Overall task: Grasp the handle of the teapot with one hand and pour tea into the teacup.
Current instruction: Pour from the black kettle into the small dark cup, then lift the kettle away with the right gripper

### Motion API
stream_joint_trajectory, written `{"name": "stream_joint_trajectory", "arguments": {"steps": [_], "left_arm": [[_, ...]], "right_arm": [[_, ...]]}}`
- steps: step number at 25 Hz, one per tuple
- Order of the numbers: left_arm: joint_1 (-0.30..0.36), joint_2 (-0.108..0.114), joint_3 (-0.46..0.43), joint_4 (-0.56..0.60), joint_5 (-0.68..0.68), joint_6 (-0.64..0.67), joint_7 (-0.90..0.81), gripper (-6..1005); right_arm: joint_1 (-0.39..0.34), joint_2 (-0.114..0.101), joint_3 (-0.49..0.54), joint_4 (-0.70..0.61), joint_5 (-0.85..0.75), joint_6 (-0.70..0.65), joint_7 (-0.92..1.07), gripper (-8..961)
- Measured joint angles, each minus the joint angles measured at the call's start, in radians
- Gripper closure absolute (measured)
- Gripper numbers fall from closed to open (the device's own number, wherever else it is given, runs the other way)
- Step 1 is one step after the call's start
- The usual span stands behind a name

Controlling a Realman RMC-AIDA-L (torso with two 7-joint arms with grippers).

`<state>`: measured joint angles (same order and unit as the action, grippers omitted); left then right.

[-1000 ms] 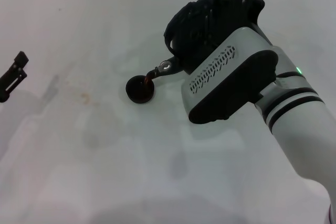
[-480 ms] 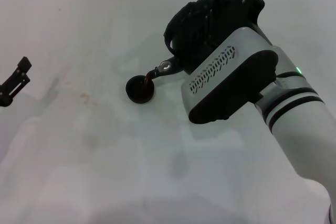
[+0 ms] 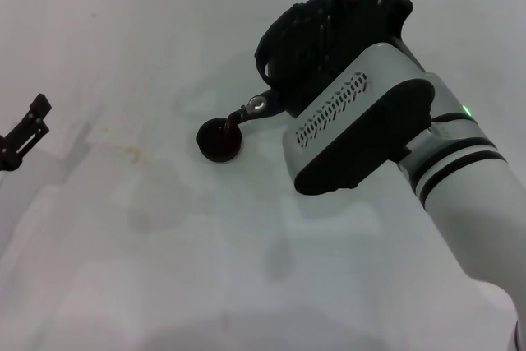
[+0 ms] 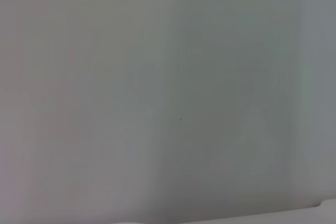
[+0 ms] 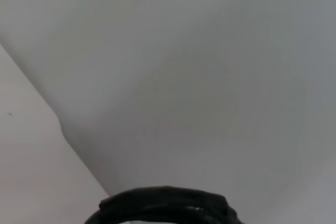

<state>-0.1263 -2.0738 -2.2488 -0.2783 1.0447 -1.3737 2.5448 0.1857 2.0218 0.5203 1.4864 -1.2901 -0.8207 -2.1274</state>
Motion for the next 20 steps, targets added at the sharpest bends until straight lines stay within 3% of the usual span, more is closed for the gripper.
{"name": "stream_joint_trajectory", "arguments": {"steps": [20], "left_arm": [[-0.002,0.000,0.000,0.001,0.000,0.009,0.000,152]], "right_arm": [[0.000,0.000,0.000,-0.002,0.000,0.005,-0.002,847]]}}
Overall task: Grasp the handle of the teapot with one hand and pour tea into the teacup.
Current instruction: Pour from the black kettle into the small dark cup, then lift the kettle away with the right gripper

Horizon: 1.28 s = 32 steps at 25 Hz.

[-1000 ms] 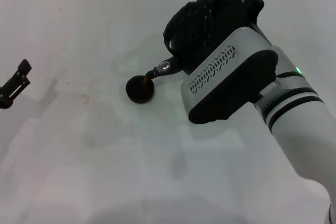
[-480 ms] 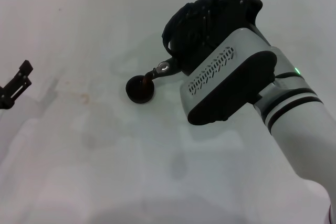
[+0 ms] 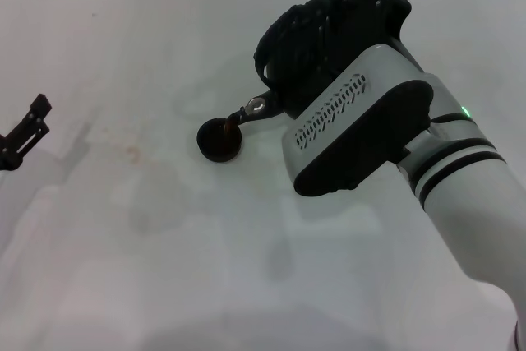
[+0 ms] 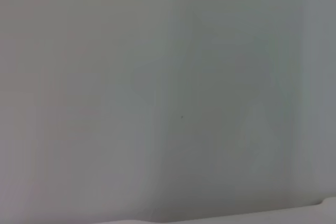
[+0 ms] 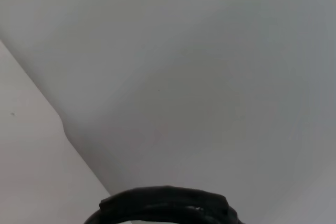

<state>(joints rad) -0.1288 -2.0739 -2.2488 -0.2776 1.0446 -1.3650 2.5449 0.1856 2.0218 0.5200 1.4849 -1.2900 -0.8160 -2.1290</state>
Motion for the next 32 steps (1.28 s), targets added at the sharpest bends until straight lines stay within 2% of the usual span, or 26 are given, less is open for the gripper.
{"name": "stream_joint_trajectory", "arguments": {"steps": [20,27,32], "left_arm": [[-0.002,0.001,0.000,-0.002,0.000,0.001,0.000,153],[-0.002,0.002,0.000,-0.004,0.000,0.014,0.000,153],[-0.002,0.002,0.000,-0.006,0.000,0.015,0.000,152]], "right_arm": [[0.009,-0.003,0.004,0.003,0.007,0.011,0.010,846],[-0.006,-0.011,0.052,0.024,0.028,0.078,0.074,846],[-0.036,-0.015,0.117,0.052,0.088,0.172,0.081,846]]}}
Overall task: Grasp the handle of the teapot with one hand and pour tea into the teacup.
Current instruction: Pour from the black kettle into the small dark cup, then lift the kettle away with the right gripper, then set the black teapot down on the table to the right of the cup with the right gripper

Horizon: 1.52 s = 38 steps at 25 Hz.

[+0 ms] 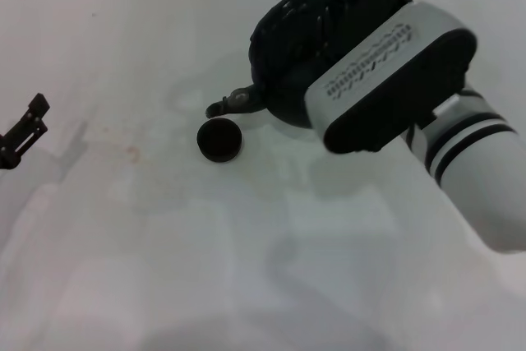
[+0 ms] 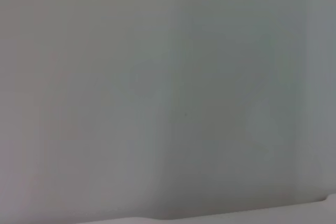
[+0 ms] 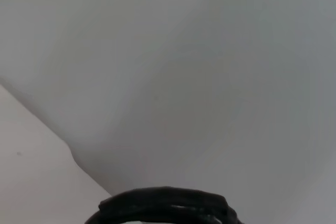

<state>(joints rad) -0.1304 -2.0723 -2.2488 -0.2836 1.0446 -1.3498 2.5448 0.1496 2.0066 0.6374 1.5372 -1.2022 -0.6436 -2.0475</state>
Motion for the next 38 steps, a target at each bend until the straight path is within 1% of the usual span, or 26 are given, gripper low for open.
{"name": "stream_joint_trajectory", "arguments": {"steps": [7,12,15,18,22,25,31,38], "left_arm": [[0.000,0.001,0.000,0.001,0.000,0.000,0.000,152],[0.006,0.002,0.000,-0.001,0.000,0.000,0.000,152],[0.007,0.002,-0.001,-0.003,0.000,0.000,0.000,153],[0.006,0.002,-0.002,-0.003,0.000,0.000,0.000,153],[0.001,0.003,-0.001,-0.004,0.000,0.006,0.000,153],[0.000,0.003,0.000,-0.006,0.000,0.011,0.000,153],[-0.010,0.003,0.000,-0.006,0.000,0.023,0.000,152],[-0.011,0.003,0.000,-0.006,0.000,0.027,0.000,152]], "right_arm": [[-0.084,-0.008,0.131,0.041,0.043,0.189,0.001,847],[-0.169,-0.024,0.262,0.066,0.050,0.389,0.001,847],[-0.206,-0.040,0.338,0.063,0.052,0.519,0.006,847],[-0.229,-0.054,0.390,0.044,0.046,0.628,0.006,847],[-0.237,-0.058,0.433,0.002,0.029,0.710,0.000,847],[-0.235,-0.055,0.460,-0.028,0.020,0.764,-0.001,847],[-0.231,-0.032,0.514,-0.081,0.015,0.841,-0.015,846],[-0.229,-0.012,0.547,-0.110,0.015,0.867,-0.041,846]]}}
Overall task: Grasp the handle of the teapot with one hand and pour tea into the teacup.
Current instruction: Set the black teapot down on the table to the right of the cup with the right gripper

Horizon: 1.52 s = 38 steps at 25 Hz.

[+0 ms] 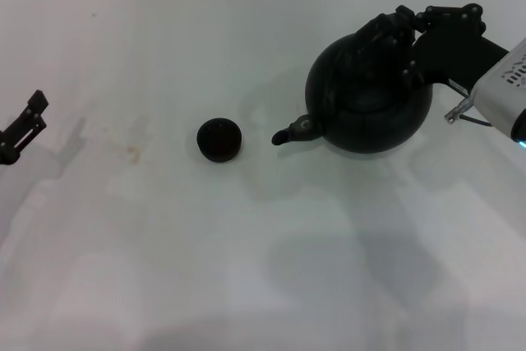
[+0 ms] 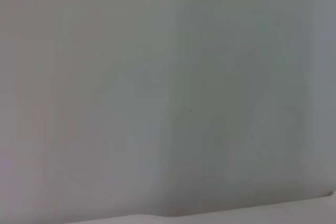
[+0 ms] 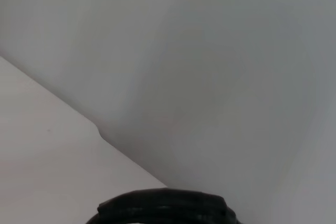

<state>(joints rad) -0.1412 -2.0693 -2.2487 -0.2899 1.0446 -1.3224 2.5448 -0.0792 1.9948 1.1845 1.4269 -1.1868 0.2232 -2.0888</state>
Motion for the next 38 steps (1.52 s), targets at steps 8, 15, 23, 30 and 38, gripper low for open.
{"name": "stream_joint_trajectory", "arguments": {"steps": [8,15,23,30,38], "left_arm": [[-0.004,0.001,-0.001,-0.002,0.000,0.000,0.000,152],[-0.014,0.002,0.000,-0.003,0.000,0.003,0.000,153],[-0.016,0.001,0.000,-0.003,0.000,0.008,0.000,153],[-0.015,0.000,0.000,-0.003,0.000,0.008,0.000,153],[-0.012,-0.001,0.000,-0.003,0.000,0.005,0.000,153]], "right_arm": [[0.008,0.007,0.029,-0.030,0.003,0.043,-0.010,846],[0.012,0.009,0.047,-0.045,0.008,0.066,-0.011,847],[0.012,0.009,0.051,-0.050,0.007,0.067,-0.011,845],[0.015,0.010,0.052,-0.060,0.008,0.072,-0.011,809],[0.011,0.009,0.052,-0.066,0.004,0.076,-0.011,759]]}}
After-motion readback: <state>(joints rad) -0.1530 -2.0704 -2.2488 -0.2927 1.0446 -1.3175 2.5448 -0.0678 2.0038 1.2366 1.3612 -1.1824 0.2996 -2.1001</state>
